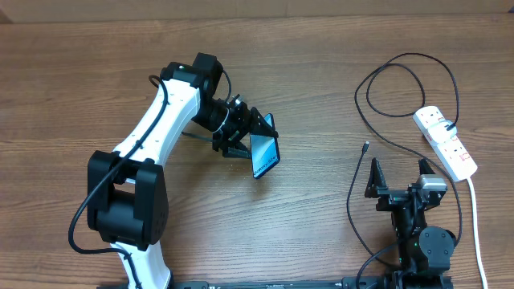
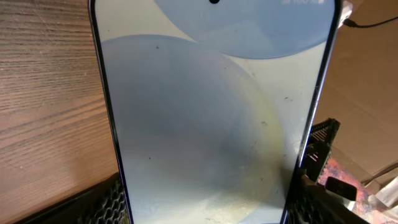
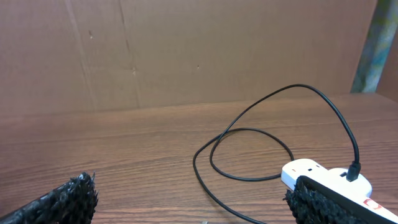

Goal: Plug charger to phone and switch on socket
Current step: 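Lift the phone with the left gripper and tilt it upright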

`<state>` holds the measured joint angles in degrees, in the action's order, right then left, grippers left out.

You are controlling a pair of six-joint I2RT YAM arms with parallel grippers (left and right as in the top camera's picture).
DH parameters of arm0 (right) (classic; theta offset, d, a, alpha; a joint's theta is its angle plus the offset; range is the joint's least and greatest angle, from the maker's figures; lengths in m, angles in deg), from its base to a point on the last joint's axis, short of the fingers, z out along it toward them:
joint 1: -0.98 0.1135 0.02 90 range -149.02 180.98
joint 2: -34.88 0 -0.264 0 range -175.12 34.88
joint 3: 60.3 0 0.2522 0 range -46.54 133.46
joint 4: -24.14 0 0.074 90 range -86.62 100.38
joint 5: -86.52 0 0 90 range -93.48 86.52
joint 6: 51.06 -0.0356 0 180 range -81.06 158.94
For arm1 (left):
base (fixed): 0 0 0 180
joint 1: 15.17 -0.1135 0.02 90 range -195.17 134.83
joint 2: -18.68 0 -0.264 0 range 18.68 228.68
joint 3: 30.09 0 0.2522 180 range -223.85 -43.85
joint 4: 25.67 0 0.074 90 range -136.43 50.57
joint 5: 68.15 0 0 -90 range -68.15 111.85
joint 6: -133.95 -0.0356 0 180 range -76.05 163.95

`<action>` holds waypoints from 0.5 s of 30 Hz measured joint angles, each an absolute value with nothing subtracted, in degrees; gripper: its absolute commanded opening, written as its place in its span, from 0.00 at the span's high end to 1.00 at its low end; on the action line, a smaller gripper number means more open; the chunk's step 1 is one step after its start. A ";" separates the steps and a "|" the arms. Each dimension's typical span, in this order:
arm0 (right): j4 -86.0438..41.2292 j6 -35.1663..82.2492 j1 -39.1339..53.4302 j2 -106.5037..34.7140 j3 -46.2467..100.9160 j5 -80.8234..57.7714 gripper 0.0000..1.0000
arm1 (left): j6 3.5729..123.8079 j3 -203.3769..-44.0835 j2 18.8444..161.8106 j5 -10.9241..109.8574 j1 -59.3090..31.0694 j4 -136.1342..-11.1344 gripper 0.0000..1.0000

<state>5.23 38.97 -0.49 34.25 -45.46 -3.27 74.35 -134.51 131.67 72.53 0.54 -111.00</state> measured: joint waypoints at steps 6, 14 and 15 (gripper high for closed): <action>5.23 39.02 -0.49 34.25 -45.46 -3.27 0.00 | 75.35 -134.51 131.67 72.88 0.51 -111.02 0.54; 5.23 39.02 -0.49 34.25 -45.46 -3.27 0.00 | 75.59 -134.53 131.67 72.88 0.51 -111.02 0.54; 5.23 38.99 -0.49 34.25 -45.46 -3.27 0.00 | 75.59 -134.55 131.67 72.88 0.51 -111.02 0.54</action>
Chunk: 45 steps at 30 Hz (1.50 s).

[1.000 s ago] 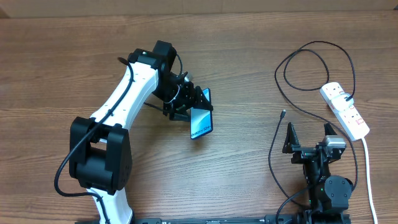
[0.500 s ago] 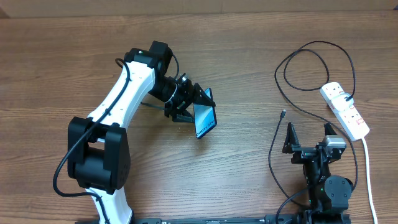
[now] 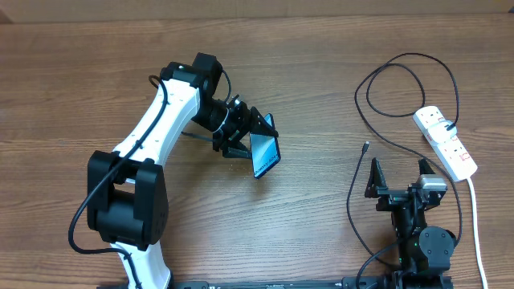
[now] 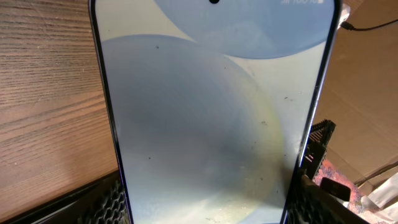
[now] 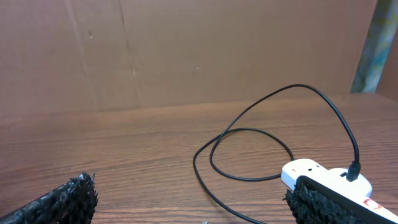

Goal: Plug charger to phone and switch on socket
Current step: 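Lift the phone with the left gripper and tilt it upright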

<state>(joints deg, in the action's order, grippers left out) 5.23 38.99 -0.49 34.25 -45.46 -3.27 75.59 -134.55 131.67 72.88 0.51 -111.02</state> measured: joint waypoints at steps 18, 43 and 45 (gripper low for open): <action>5.21 38.99 -0.49 34.25 -45.46 -3.27 0.00 | 76.25 -134.55 131.67 71.76 0.51 -109.25 0.54; 5.23 39.02 -0.49 34.25 -45.46 -3.30 0.00 | 78.35 -134.55 131.67 54.58 0.54 -99.11 0.54; 5.21 38.99 -0.49 34.25 -45.46 -3.27 0.00 | 78.37 -134.55 131.67 53.71 0.54 -98.96 0.54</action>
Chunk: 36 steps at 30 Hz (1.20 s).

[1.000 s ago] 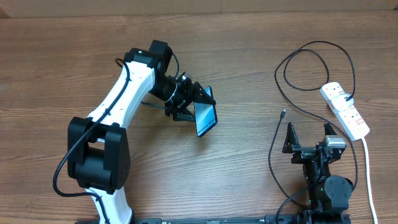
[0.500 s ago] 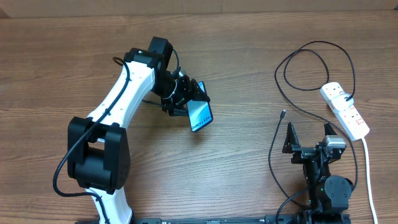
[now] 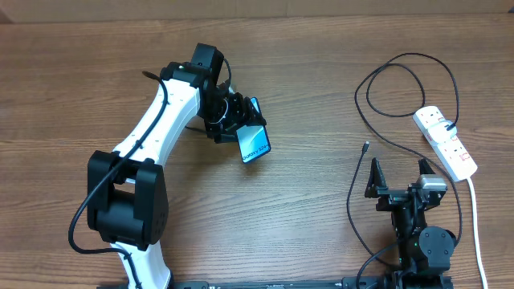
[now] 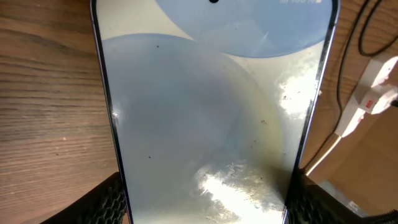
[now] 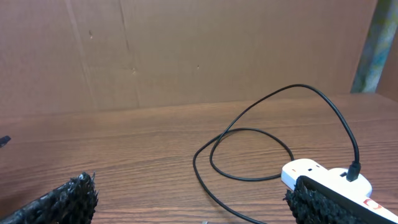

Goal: Plug charger to phone and switch on socket
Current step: 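Lift the phone with the left gripper and tilt it upright, then move the right gripper to the phone and grasp its edge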

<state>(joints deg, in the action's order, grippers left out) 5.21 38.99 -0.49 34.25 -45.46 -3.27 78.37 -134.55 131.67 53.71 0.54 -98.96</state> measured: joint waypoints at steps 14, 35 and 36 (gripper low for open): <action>5.19 39.02 -0.49 34.25 -45.46 -3.30 0.00 | 78.35 -134.55 131.67 48.35 0.54 -98.17 0.55; 5.38 33.18 -0.49 34.25 -45.46 -5.35 0.00 | 78.35 -134.55 131.67 30.17 0.51 -96.79 0.52; 5.54 30.40 -0.49 34.25 -45.46 -6.27 0.00 | 78.35 -134.55 131.67 29.18 0.51 -96.79 0.52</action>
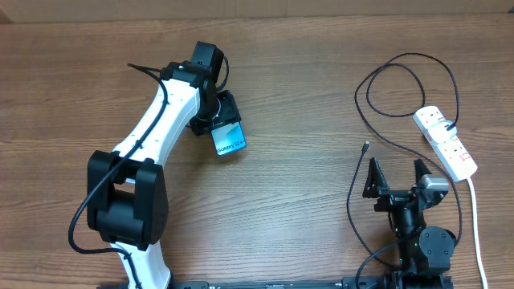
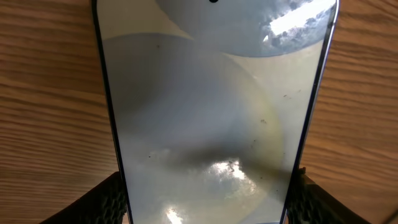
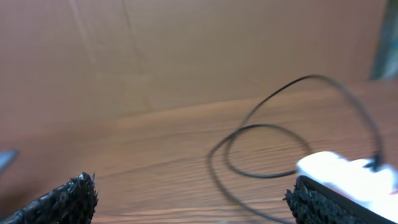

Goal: Plug charger to phone and switch on socket
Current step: 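Move the right gripper to the phone and grasp its edge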

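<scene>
My left gripper [image 1: 217, 112] is shut on the phone [image 1: 228, 139], whose lit blue screen faces up over the table left of centre. In the left wrist view the phone [image 2: 211, 112] fills the frame between the black pads [image 2: 109, 199]. The black charger cable [image 1: 401, 88] loops at the right, its free plug tip [image 1: 365, 146] lying on the wood. Its other end goes into the white power strip [image 1: 446, 142] at the far right. My right gripper [image 1: 395, 178] stands open near the front edge, right of the plug tip. In the blurred right wrist view the cable [image 3: 261, 134] and strip [image 3: 345, 171] show.
A white mains lead [image 1: 477, 225] runs from the power strip toward the front right edge. A cardboard wall [image 3: 186, 50] stands behind the table. The white left arm [image 1: 152, 128] reaches across the left side.
My left gripper has moved left and back with the phone and turned it flatter to the table. The right wrist view has shifted and blurred; the right gripper has begun moving.
The left gripper held the phone tilted near the table's middle at the first two moments, hardly changing. It then stood further back and left with the phone. Now the phone is further left again, screen up. The right gripper stayed open and still until now.
</scene>
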`<state>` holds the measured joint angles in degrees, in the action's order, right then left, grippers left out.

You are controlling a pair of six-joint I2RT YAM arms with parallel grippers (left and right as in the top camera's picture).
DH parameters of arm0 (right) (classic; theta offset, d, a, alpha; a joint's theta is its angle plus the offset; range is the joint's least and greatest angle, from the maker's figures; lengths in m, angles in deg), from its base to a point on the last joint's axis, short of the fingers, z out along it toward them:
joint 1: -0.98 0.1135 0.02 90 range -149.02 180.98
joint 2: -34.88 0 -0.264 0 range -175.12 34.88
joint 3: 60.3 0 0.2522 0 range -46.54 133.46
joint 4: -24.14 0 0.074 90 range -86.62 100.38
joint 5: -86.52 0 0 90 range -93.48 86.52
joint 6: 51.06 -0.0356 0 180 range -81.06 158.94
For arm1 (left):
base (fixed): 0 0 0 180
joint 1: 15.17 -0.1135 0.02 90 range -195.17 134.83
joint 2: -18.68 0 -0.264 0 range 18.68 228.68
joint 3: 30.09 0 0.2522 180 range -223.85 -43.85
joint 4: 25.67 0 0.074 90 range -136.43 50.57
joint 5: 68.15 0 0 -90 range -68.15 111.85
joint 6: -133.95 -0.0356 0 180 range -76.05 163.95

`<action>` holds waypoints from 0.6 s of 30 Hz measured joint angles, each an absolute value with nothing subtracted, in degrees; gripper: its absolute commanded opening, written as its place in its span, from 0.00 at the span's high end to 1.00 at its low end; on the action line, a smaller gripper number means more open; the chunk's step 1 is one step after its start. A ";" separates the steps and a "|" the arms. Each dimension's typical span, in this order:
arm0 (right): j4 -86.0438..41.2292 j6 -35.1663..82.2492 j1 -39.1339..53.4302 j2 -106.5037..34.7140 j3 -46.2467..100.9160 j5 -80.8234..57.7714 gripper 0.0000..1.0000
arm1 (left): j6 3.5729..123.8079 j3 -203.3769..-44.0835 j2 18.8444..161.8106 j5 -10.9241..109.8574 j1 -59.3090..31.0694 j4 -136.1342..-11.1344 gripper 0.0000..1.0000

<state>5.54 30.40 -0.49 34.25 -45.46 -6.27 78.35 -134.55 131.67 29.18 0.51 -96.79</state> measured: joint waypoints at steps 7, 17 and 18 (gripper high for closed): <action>6.61 0.35 -0.49 34.25 -45.46 -18.90 0.00 | 78.08 -134.55 131.67 25.90 0.51 -96.92 0.52; 7.15 0.09 -0.49 34.25 -45.46 -23.65 0.00 | 78.13 -134.55 131.67 27.52 0.47 -97.99 0.54; 5.51 1.92 -0.49 34.23 -45.22 -23.82 0.00 | 78.26 -134.55 131.67 28.00 0.47 -98.13 0.55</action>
<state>5.51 1.92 -0.49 34.23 -45.22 -23.82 78.26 -134.55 131.67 28.00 0.47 -98.13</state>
